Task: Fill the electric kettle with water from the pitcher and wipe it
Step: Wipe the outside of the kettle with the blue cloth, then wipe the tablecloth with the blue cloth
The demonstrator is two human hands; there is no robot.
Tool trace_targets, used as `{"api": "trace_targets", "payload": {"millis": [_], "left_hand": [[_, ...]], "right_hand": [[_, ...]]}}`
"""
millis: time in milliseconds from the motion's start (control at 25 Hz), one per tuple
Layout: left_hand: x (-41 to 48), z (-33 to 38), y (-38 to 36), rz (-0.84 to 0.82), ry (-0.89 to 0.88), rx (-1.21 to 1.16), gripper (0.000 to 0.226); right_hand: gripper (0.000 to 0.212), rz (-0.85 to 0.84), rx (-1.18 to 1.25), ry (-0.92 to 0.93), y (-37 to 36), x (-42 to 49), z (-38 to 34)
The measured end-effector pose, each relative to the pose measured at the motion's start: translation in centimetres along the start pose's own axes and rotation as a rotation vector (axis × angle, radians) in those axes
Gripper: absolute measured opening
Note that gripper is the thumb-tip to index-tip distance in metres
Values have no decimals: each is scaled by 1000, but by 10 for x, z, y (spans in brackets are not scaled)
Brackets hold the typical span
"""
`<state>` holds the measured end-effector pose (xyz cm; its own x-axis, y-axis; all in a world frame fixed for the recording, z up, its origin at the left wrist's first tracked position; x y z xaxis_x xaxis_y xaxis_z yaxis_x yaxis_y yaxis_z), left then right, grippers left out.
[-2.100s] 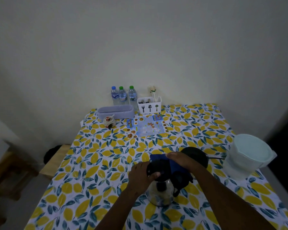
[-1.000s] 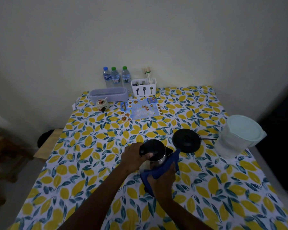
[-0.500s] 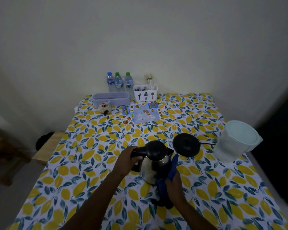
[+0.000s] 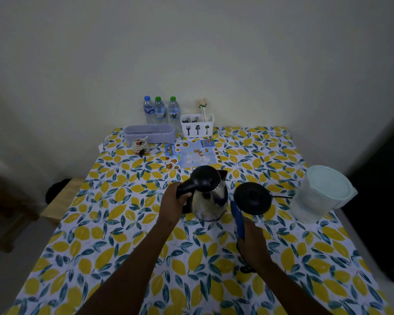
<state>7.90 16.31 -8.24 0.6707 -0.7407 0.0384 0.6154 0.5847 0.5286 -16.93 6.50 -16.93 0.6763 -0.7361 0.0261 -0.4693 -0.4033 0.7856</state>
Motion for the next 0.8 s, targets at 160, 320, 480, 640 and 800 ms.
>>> {"api": "trace_targets", "payload": {"millis": [160,320,480,640,800], "left_hand": [[10,-6,-14,10,70,8,27],[9,-16,-22,57,82,5,18],[12,-22,-25,12,133,90,36],[-27,-54,-33,-30,294,172,80],[-69,-108,-42,-359,419,581,73]], "right_hand": [[69,-276,-247,-64,-27,6,9],[77,-478,-365,-37,-57,0,15],[79,-430,-430,8,-71,-4,22],[68,-395,-425,-14,-75,10,30],[65,-385,-421,17,-90,0,20]]}}
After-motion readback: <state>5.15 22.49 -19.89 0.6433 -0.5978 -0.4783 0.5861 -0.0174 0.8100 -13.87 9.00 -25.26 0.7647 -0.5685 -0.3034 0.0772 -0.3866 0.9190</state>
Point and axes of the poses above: each hand's wrist, its own x-axis towards the middle knuckle, its own y-axis out of the back of the hand, z = x × y, the point moved 3 cm from there along x, towards the middle knuckle, and after that the axes turned 9 degrees about y, right-handed, at the moved point
